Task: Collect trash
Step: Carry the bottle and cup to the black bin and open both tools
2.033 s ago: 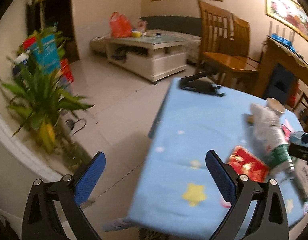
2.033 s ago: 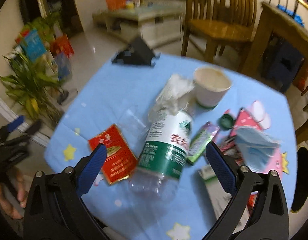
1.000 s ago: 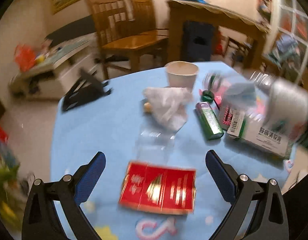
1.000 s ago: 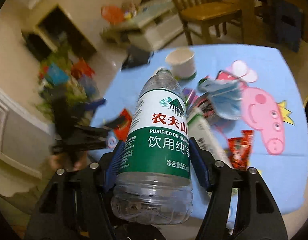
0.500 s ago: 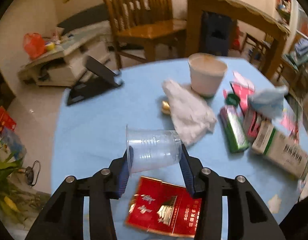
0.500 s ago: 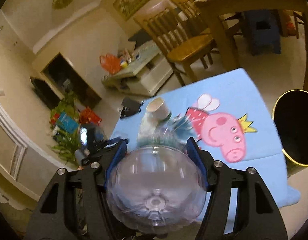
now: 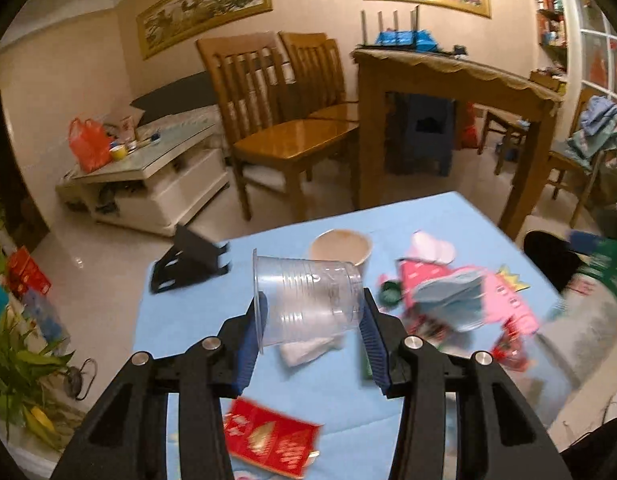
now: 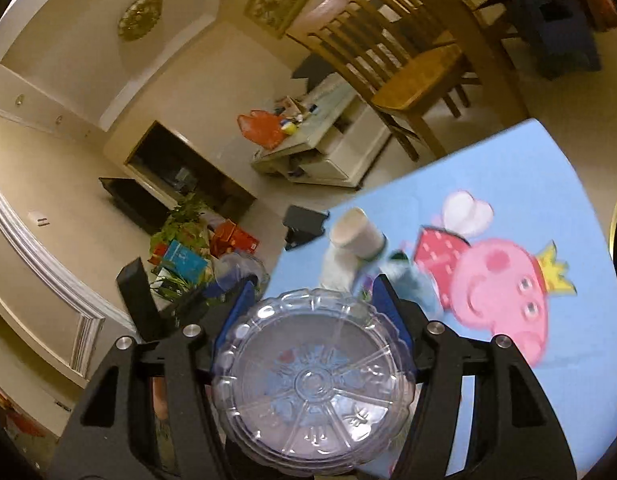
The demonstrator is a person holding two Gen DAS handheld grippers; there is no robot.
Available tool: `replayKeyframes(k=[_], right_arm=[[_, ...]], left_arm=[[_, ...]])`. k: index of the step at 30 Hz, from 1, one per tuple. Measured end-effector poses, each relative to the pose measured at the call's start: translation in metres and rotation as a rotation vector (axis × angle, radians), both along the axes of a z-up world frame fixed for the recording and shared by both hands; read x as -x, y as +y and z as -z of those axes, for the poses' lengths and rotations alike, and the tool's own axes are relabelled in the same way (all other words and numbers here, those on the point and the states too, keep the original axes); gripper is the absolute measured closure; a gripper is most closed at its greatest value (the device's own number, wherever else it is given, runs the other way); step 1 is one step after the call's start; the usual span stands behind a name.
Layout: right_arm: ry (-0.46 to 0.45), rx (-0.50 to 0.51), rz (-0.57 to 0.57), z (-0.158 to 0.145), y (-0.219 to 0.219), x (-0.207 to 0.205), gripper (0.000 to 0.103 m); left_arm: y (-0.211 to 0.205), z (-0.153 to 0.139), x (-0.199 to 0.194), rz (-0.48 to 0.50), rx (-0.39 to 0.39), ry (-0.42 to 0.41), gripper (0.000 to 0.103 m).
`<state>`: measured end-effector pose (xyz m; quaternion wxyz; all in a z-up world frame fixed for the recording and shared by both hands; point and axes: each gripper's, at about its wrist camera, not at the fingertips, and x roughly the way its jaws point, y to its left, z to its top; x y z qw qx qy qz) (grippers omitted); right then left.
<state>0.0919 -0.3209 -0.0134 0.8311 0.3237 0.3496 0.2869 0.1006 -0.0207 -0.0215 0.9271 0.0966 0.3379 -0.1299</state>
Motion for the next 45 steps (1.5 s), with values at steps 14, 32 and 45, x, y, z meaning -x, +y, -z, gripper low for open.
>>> replayKeyframes(k=[14, 32, 45], right_arm=[[-0.023, 0.261, 0.811, -0.016, -0.232, 0.076, 0.042], [0.197, 0.312, 0.825, 0.087, -0.286, 0.038, 0.004], [0.115, 0.205, 1.047, 0.053, -0.328, 0.112, 0.004]], left_arm=[[-0.206, 0.0, 0.035, 0.451, 0.042, 0.052, 0.059], [-0.354, 0.052, 0.044, 0.61, -0.051, 0.16, 0.059], [-0.415, 0.056, 0.022, 0.634, -0.078, 0.123, 0.024]])
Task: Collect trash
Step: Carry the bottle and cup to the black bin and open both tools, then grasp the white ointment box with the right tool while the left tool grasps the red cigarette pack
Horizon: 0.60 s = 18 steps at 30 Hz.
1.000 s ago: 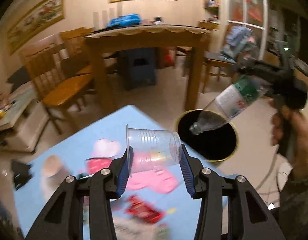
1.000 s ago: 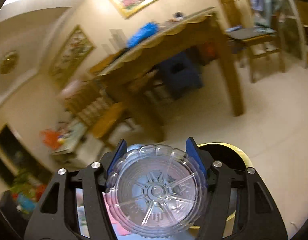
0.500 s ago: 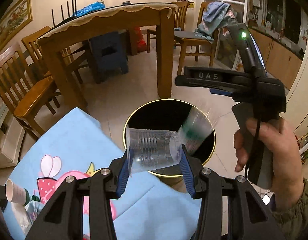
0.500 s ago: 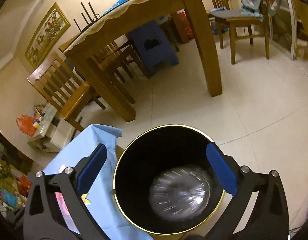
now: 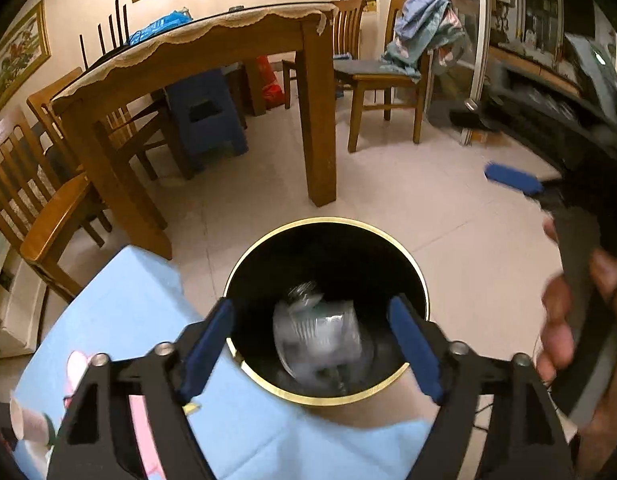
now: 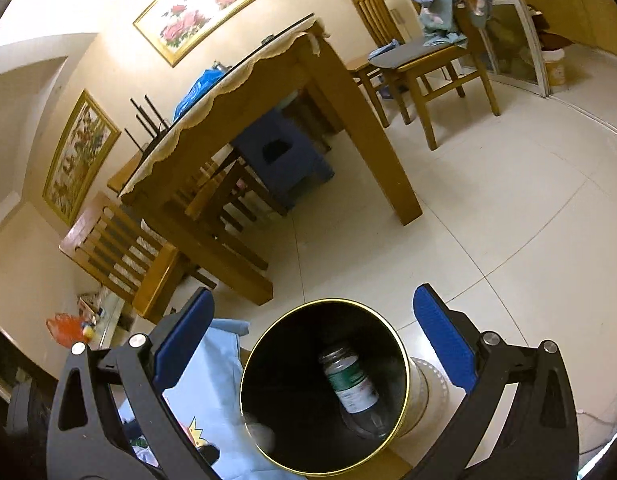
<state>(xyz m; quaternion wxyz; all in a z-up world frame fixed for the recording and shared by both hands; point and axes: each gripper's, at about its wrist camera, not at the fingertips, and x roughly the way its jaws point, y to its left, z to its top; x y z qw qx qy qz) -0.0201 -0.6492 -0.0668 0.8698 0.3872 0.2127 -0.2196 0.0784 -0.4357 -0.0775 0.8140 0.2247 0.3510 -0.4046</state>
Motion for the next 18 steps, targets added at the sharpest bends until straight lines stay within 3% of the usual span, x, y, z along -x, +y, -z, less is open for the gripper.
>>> replayKeyframes(k=[5, 10, 12, 14, 18], right_arm=[[0.001, 0.0, -0.001, 0.002, -0.003, 0.002, 0.004], [0.013, 0.027, -0.05, -0.004, 0.012, -0.008, 0.004], [0.016, 0.039, -0.115, -0.007, 0.025, -0.021, 0.004], [0.019, 0.055, -0.208, -0.009, 0.043, -0.035, 0.004], [0.037, 0.154, -0.43, -0.015, 0.112, -0.066, 0.004]], left_arm=[[-0.012, 0.001, -0.01, -0.02, -0.003, 0.005, 0.024], [0.015, 0.0, 0.001, -0.038, -0.015, -0.004, 0.023], [0.035, 0.0, 0.007, -0.053, -0.009, 0.009, 0.019], [0.067, 0.001, 0.016, -0.079, 0.016, 0.03, 0.006], [0.141, 0.013, 0.038, -0.123, 0.034, 0.082, 0.007]])
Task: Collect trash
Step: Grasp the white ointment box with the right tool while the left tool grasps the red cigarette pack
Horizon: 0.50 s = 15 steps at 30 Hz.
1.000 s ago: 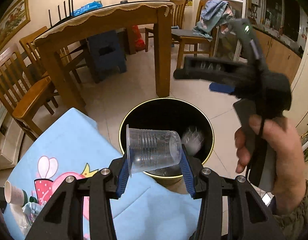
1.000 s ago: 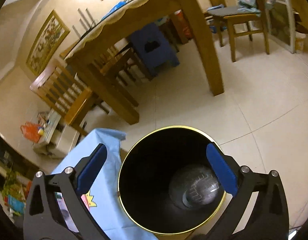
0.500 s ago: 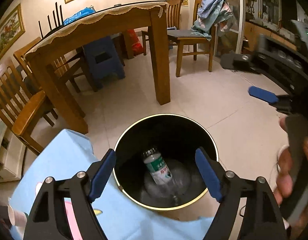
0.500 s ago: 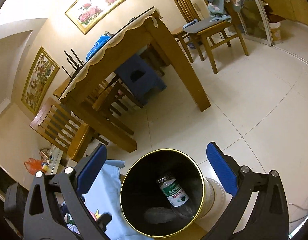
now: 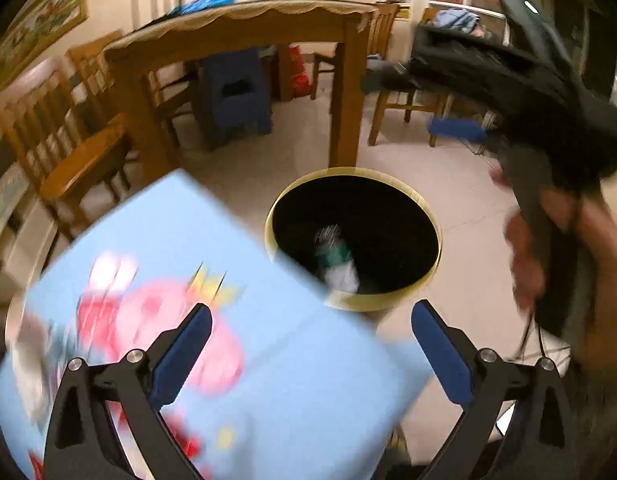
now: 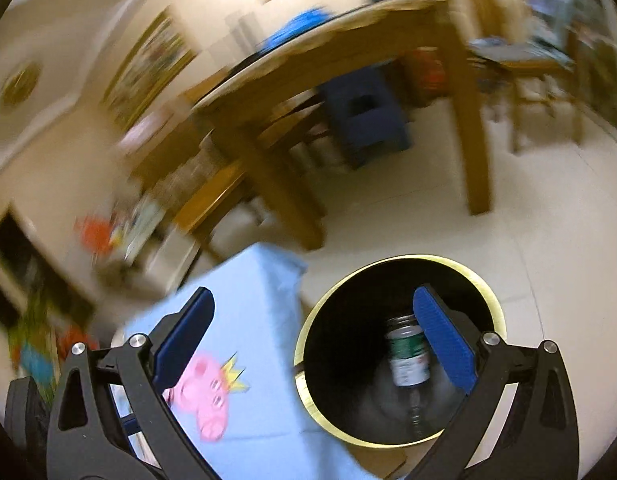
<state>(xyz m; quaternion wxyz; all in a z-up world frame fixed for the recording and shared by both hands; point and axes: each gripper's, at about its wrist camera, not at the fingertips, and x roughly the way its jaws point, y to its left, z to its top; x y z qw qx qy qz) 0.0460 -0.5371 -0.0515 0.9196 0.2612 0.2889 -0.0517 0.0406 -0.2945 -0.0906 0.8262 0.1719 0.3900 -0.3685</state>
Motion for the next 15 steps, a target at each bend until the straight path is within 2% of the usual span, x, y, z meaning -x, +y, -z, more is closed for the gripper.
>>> replayKeyframes(k=[4, 7, 9, 11, 13, 15], right_arm=[[0.004, 0.079, -0.219, -0.007, 0.084, -0.022, 0.004], [-0.027, 0.131, -0.455, -0.01, 0.178, -0.023, 0.004], [-0.016, 0.192, -0.588, -0.004, 0.235, -0.02, 0.004], [0.008, 0.335, -0.698, 0.007, 0.299, -0.014, 0.006], [0.025, 0.541, -0.76, 0.02, 0.353, -0.004, 0.016], [0.083, 0.666, -0.796, 0.034, 0.383, 0.0, 0.026]], left_arm=[[0.089, 0.01, 0.018, -0.097, -0.015, 0.017, 0.007], [0.164, 0.013, 0.025, -0.223, -0.026, 0.016, 0.007], [0.22, 0.013, 0.022, -0.334, -0.037, 0.004, 0.007], [0.264, 0.012, 0.016, -0.422, -0.022, 0.014, 0.007], [0.308, 0.011, 0.007, -0.512, -0.005, 0.025, 0.007], [0.349, 0.009, 0.002, -0.586, 0.02, 0.028, 0.007]])
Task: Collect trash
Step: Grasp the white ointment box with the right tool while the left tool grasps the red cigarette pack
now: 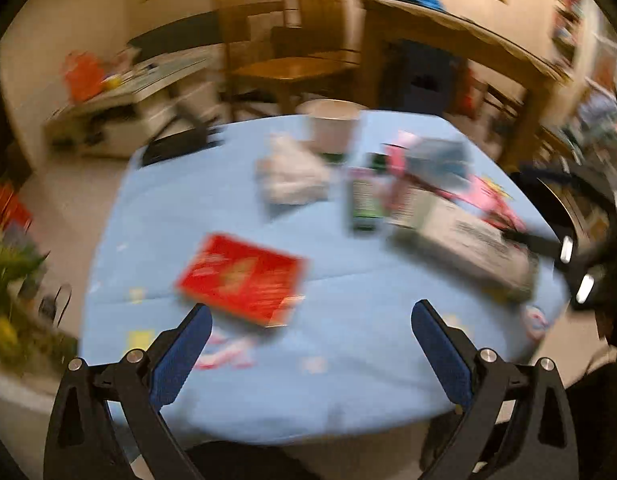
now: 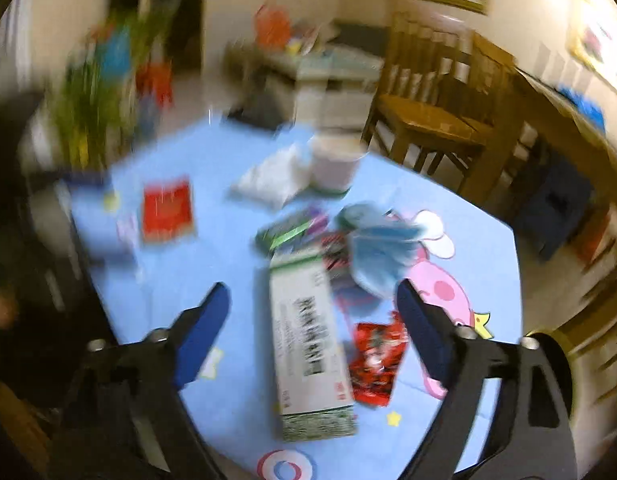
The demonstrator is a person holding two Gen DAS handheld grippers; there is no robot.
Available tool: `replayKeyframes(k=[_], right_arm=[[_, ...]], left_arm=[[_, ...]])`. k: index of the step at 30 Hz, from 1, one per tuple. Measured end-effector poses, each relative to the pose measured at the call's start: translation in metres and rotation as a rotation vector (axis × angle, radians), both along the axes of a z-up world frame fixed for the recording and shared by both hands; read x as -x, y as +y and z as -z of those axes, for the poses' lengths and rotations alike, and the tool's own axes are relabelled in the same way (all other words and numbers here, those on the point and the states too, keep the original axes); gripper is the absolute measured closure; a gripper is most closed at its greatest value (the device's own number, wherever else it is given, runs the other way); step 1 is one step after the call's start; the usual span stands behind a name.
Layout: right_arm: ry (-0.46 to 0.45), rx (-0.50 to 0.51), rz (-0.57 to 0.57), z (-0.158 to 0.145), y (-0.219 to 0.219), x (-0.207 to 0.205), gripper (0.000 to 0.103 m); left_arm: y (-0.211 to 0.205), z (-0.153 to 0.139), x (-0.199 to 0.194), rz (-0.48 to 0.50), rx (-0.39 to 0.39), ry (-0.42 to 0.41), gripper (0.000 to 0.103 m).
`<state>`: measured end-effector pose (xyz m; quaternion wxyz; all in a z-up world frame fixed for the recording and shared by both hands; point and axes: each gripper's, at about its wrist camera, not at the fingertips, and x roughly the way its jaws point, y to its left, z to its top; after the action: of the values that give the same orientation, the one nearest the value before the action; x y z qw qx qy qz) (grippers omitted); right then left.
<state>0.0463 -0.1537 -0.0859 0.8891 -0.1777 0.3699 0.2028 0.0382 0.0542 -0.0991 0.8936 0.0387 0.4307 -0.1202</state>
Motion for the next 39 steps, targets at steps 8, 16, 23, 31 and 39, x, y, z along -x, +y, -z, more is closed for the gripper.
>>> replayKeyframes(k=[8, 16, 23, 31, 39], right_arm=[[0.157, 0.15, 0.031, 0.043, 0.014, -0.025, 0.045], [0.212, 0.177, 0.014, 0.054, 0.019, -0.027, 0.057], [0.138, -0.114, 0.065, 0.0, -0.011, -0.018, 0.057], [0.129, -0.24, 0.056, -0.005, -0.028, -0.006, 0.057], [0.079, -0.361, 0.081, 0.002, -0.058, -0.002, 0.056]], left_arm=[[0.07, 0.001, -0.012, -0.115, 0.134, 0.015, 0.007], [0.066, 0.011, -0.017, -0.125, 0.184, 0.074, 0.007], [0.042, 0.02, -0.041, -0.144, 0.18, 0.131, 0.007], [0.028, 0.035, -0.082, -0.487, 0.228, 0.273, 0.007], [-0.009, 0.059, -0.1, -0.595, 0.058, 0.331, 0.007]])
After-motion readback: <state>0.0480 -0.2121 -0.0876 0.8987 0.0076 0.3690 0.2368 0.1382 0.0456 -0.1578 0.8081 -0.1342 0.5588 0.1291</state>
